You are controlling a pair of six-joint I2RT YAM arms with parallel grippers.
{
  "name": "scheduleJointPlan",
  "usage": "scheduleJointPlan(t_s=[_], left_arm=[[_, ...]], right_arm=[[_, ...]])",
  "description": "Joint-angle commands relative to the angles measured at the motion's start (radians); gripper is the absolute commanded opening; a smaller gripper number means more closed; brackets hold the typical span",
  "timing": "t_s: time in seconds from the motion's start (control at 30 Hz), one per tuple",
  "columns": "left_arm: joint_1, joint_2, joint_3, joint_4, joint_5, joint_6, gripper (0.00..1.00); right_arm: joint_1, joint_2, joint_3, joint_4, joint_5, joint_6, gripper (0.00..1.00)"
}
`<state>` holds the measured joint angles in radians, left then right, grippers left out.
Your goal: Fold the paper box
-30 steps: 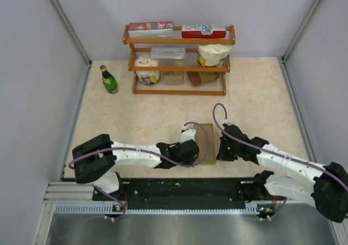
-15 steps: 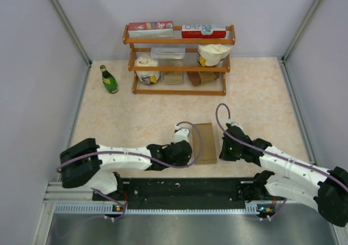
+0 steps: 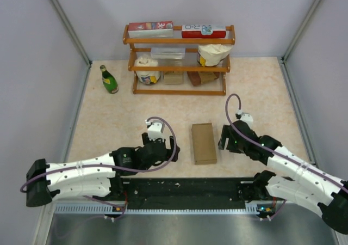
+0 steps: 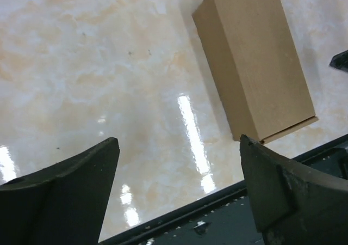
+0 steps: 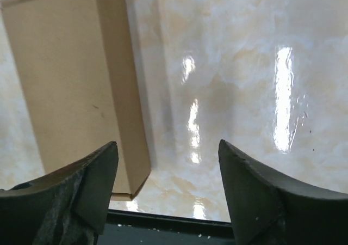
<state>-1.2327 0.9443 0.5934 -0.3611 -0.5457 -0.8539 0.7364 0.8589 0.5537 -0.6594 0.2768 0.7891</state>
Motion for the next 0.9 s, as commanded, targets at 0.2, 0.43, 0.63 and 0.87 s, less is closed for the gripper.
scheduleJointPlan(t_s=[0.2,0.43,0.63,0.87], left_arm=[[0.004,-0.107,0.128,-0.179,-0.275,0.091,0.99],[0.004,-0.101,0.103,-0.184,-0.292,0.116,0.99],[0.004,-0.098,0.085,-0.165,-0.278,0.145,0.99],[0.015,-0.13,0.079,-0.165,-0.24,0.188,0.99]], right_arm=[[-0.005,-0.098,0.115,0.023,0.194,0.0,0.88],[-0.006,-0.267,-0.04,0.273,0.136,-0.189,0.91],[-0.006,-0.324,-0.075,0.27,0.107,-0.174,0.92],[-0.006,-0.265,-0.061,0.271,0.058,-0.205,0.92]])
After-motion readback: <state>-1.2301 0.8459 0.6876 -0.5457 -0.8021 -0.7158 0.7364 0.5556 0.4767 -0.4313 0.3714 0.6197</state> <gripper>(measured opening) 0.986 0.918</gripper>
